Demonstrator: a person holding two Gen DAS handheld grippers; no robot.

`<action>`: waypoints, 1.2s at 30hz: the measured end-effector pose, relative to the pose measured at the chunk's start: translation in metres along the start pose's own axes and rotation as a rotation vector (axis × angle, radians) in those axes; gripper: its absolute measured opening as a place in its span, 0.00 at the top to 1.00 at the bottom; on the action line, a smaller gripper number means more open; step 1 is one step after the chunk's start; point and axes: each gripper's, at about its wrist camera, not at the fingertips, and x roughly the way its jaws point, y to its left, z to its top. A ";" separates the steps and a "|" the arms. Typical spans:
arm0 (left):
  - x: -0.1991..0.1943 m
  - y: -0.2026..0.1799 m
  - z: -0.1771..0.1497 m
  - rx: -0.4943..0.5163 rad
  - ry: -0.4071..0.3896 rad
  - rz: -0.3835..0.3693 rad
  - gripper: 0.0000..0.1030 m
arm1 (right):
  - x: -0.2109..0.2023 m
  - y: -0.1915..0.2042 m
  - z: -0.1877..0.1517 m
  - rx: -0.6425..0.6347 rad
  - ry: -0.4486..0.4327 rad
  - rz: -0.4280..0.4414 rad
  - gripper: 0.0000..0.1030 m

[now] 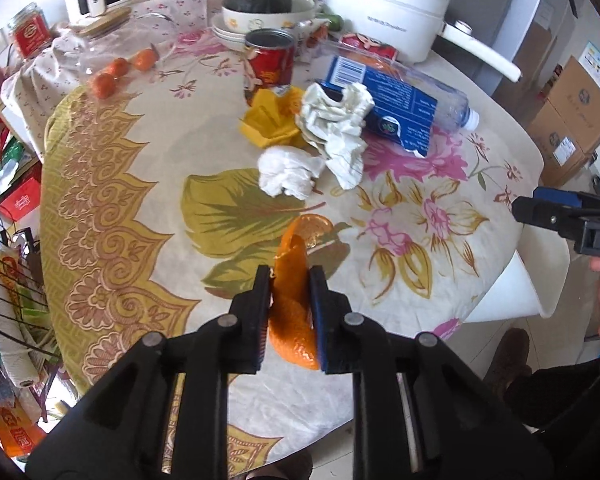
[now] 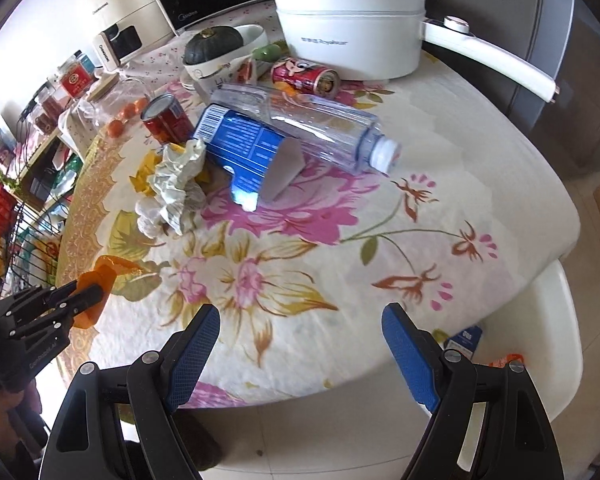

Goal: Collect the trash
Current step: 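Grasp the crumpled white paper with the right gripper, then carry the peel and paper to the white bin and open the left gripper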

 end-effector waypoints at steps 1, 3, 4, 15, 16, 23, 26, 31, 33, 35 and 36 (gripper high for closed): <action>-0.003 0.006 0.001 -0.017 -0.011 0.011 0.80 | 0.004 0.008 0.003 -0.002 -0.006 0.012 0.18; -0.007 0.018 0.002 -0.045 -0.033 0.030 0.80 | 0.014 0.026 0.011 -0.006 -0.022 0.036 0.18; -0.010 0.025 0.001 -0.060 -0.044 0.035 0.80 | 0.017 0.033 0.013 -0.010 -0.030 0.045 0.18; -0.032 0.075 -0.015 -0.154 -0.098 0.055 0.80 | 0.073 0.095 0.047 -0.029 -0.126 0.092 0.21; -0.032 0.077 -0.015 -0.156 -0.096 0.053 0.80 | 0.077 0.097 0.048 -0.038 -0.129 0.079 0.23; -0.033 0.091 -0.020 -0.197 -0.096 0.029 0.80 | 0.100 0.106 0.053 -0.081 -0.155 0.045 0.44; -0.034 0.092 -0.020 -0.204 -0.099 0.027 0.80 | 0.106 0.107 0.051 -0.093 -0.146 0.045 0.66; -0.033 0.087 -0.019 -0.194 -0.097 0.030 0.80 | 0.087 0.109 0.046 -0.136 -0.190 0.027 0.68; -0.033 0.084 -0.018 -0.191 -0.097 0.028 0.80 | 0.077 0.106 0.045 -0.145 -0.201 0.027 0.68; -0.033 0.080 -0.017 -0.188 -0.098 0.025 0.80 | 0.066 0.103 0.043 -0.148 -0.208 0.031 0.68; -0.033 0.077 -0.016 -0.185 -0.098 0.024 0.80 | 0.060 0.100 0.042 -0.147 -0.207 0.034 0.68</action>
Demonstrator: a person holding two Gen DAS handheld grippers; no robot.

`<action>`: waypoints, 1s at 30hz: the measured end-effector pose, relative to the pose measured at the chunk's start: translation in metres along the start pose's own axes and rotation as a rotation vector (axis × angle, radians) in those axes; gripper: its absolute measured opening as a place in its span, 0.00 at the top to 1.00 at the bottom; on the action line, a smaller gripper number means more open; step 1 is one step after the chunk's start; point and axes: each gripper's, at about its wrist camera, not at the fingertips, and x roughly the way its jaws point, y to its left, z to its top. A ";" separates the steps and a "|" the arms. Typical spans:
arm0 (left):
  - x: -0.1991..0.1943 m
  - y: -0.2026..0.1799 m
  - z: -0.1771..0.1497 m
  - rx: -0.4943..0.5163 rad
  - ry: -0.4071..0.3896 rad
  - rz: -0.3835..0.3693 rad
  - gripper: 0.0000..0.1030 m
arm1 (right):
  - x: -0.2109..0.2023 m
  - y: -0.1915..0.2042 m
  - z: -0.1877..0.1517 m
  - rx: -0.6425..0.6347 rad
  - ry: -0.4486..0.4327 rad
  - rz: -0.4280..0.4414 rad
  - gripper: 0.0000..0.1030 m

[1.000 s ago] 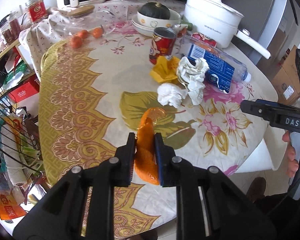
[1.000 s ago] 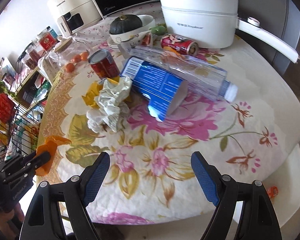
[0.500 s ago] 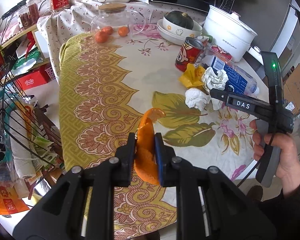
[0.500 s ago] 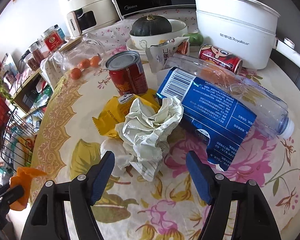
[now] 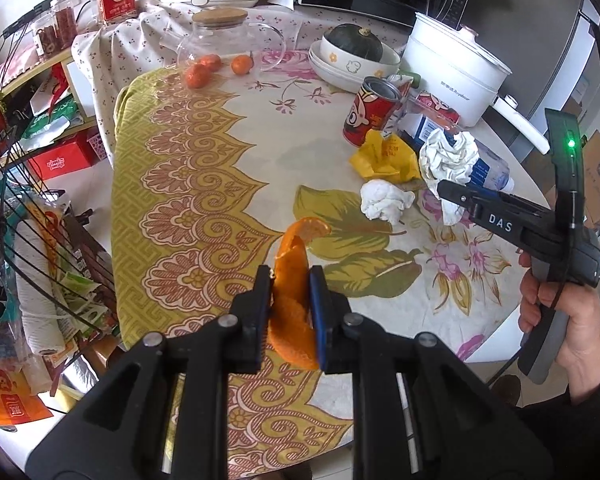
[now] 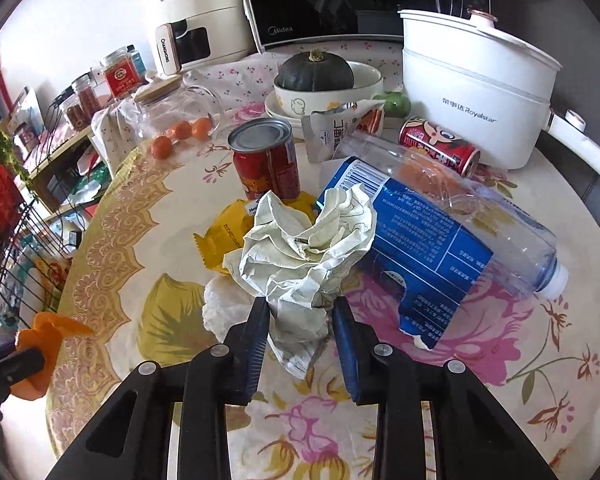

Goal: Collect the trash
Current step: 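Carry the peel and paper to the white bin and open the left gripper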

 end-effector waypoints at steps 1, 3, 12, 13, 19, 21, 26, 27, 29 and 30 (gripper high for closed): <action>0.000 -0.003 0.000 0.003 0.000 -0.002 0.80 | -0.005 -0.002 -0.001 0.003 0.002 0.004 0.68; 0.000 -0.009 0.001 0.007 -0.001 -0.008 0.80 | -0.016 -0.009 -0.002 0.009 0.005 0.013 0.68; 0.000 -0.057 0.010 0.046 -0.016 -0.076 0.80 | -0.063 -0.044 -0.011 -0.001 0.001 -0.033 0.68; 0.001 -0.064 0.011 0.059 -0.014 -0.083 0.80 | -0.070 -0.051 -0.012 0.004 0.000 -0.041 0.68; 0.008 -0.106 0.017 0.116 -0.011 -0.135 0.80 | -0.101 -0.092 -0.020 0.040 0.001 -0.084 0.68; 0.009 -0.120 0.018 0.133 -0.011 -0.153 0.80 | -0.109 -0.104 -0.023 0.053 0.013 -0.103 0.68; 0.015 -0.153 0.019 0.163 -0.007 -0.197 0.80 | -0.129 -0.140 -0.035 0.094 0.027 -0.151 0.68; 0.016 -0.158 0.019 0.168 -0.006 -0.205 0.80 | -0.133 -0.147 -0.038 0.102 0.029 -0.162 0.68; 0.018 -0.171 0.020 0.179 -0.001 -0.222 0.80 | -0.139 -0.160 -0.044 0.116 0.036 -0.182 0.68; 0.019 -0.177 0.020 0.186 0.002 -0.230 0.80 | -0.142 -0.166 -0.046 0.123 0.040 -0.190 0.68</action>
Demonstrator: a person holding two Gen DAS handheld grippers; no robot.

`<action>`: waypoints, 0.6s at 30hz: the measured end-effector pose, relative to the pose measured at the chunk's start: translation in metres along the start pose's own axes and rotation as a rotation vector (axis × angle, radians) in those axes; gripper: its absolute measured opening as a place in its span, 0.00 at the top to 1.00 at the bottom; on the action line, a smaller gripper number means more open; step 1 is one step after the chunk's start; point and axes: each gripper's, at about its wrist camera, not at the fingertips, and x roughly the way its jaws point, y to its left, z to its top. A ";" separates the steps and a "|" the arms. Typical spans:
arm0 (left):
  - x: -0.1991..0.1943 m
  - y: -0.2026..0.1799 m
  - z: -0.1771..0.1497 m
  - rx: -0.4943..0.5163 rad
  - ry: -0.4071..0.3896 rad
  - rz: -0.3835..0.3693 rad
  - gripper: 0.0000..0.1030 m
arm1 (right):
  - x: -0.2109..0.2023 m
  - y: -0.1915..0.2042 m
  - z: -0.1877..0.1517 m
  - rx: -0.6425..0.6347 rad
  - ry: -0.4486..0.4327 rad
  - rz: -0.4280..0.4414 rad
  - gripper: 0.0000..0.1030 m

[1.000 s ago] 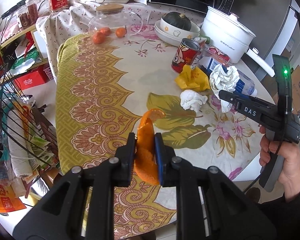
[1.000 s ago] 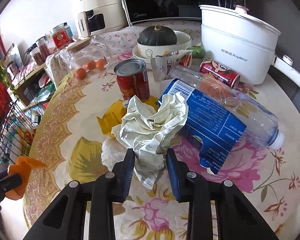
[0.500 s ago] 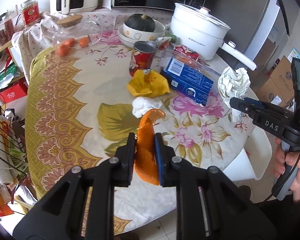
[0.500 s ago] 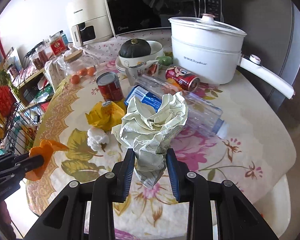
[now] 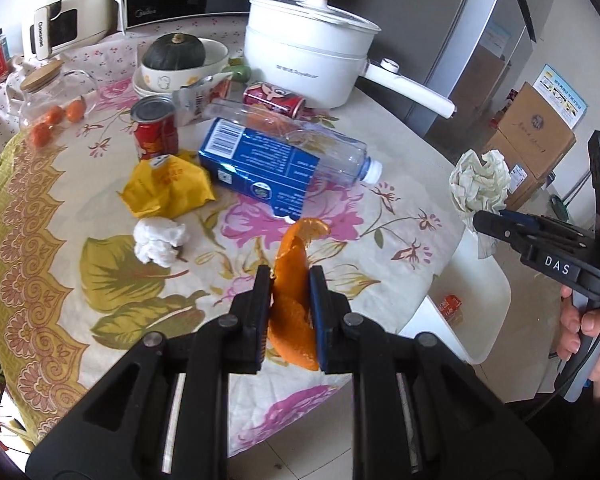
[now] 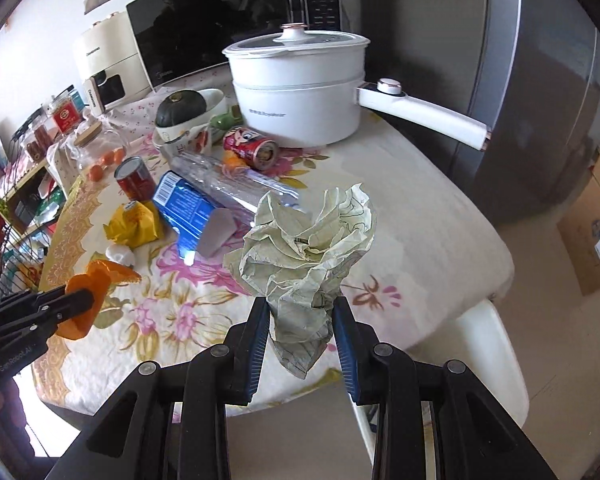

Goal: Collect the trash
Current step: 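Carry the peel and paper to the white bin and open the left gripper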

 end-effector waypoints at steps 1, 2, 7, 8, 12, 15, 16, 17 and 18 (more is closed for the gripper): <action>0.003 -0.006 0.001 0.007 0.003 -0.007 0.80 | -0.001 -0.007 -0.002 0.008 0.004 -0.008 0.68; 0.005 -0.013 0.002 0.017 0.006 -0.016 0.80 | -0.003 -0.014 -0.004 0.017 0.009 -0.016 0.68; 0.016 -0.044 0.005 0.067 0.014 -0.048 0.80 | -0.013 -0.045 -0.015 0.049 0.023 -0.048 0.68; 0.019 -0.050 0.005 0.077 0.016 -0.056 0.80 | -0.015 -0.052 -0.018 0.057 0.027 -0.053 0.68; 0.028 -0.073 0.004 0.115 0.026 -0.075 0.80 | -0.021 -0.075 -0.028 0.085 0.043 -0.073 0.68; 0.035 -0.088 0.003 0.144 0.036 -0.084 0.80 | -0.025 -0.092 -0.038 0.101 0.056 -0.090 0.68; 0.038 -0.093 0.003 0.152 0.039 -0.086 0.80 | -0.026 -0.098 -0.041 0.106 0.062 -0.095 0.68; 0.041 -0.098 0.003 0.161 0.043 -0.089 0.80 | -0.027 -0.105 -0.045 0.112 0.068 -0.102 0.68; 0.043 -0.102 0.002 0.168 0.046 -0.093 0.80 | -0.027 -0.109 -0.048 0.115 0.072 -0.107 0.68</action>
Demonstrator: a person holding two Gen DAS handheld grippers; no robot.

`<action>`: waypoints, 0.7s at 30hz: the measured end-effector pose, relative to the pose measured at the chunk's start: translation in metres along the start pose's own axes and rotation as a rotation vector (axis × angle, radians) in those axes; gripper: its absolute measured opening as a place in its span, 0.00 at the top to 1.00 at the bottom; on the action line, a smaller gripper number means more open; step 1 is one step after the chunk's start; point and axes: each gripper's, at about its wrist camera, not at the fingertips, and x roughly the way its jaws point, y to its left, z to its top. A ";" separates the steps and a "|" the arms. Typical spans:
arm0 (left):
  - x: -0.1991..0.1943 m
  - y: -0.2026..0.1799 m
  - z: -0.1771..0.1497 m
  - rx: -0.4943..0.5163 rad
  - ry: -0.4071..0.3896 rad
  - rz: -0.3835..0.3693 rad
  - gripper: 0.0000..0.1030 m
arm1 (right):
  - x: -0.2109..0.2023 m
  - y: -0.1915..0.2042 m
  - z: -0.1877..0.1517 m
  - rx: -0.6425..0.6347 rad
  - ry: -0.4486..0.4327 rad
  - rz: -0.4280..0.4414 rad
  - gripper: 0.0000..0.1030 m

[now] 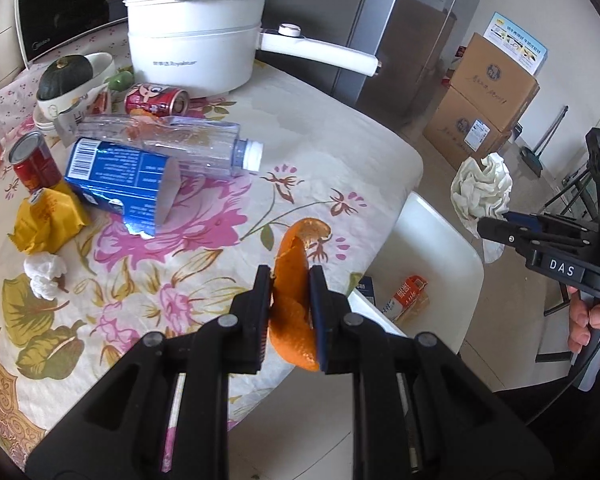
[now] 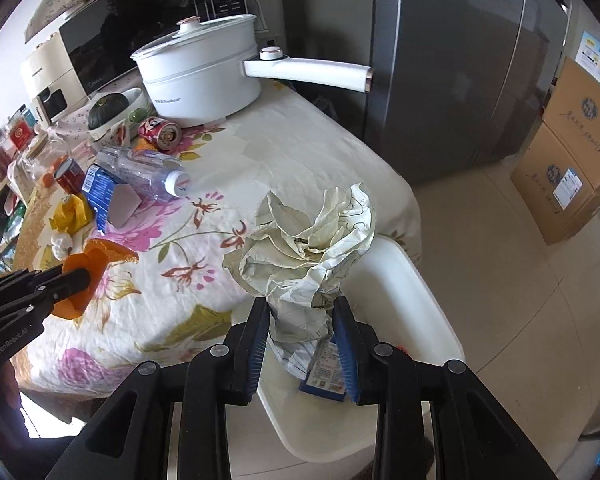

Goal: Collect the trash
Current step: 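Carry the peel and paper to the white bin and open the left gripper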

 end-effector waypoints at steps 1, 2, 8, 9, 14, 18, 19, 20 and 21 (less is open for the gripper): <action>0.003 -0.005 0.001 0.007 0.003 -0.004 0.80 | 0.000 -0.007 -0.003 0.005 0.004 -0.006 0.68; 0.006 -0.010 0.001 0.016 0.006 -0.009 0.80 | -0.001 -0.015 -0.008 0.012 0.010 -0.013 0.68; 0.027 -0.045 0.001 0.080 0.022 -0.041 0.80 | 0.000 -0.053 -0.024 0.063 0.056 -0.043 0.68; 0.030 -0.051 0.000 0.091 0.024 -0.048 0.80 | 0.001 -0.057 -0.026 0.068 0.061 -0.045 0.68; 0.050 -0.081 -0.002 0.146 0.040 -0.081 0.80 | 0.005 -0.074 -0.033 0.084 0.092 -0.059 0.67; 0.065 -0.101 -0.001 0.180 0.043 -0.091 0.80 | 0.008 -0.078 -0.035 0.084 0.104 -0.064 0.67; 0.067 -0.104 0.000 0.179 0.043 -0.098 0.80 | 0.008 -0.079 -0.036 0.084 0.106 -0.066 0.67; 0.071 -0.107 0.000 0.178 0.044 -0.105 0.80 | 0.008 -0.080 -0.036 0.084 0.107 -0.067 0.67; 0.073 -0.109 0.000 0.177 0.045 -0.111 0.80 | 0.009 -0.080 -0.036 0.083 0.109 -0.070 0.67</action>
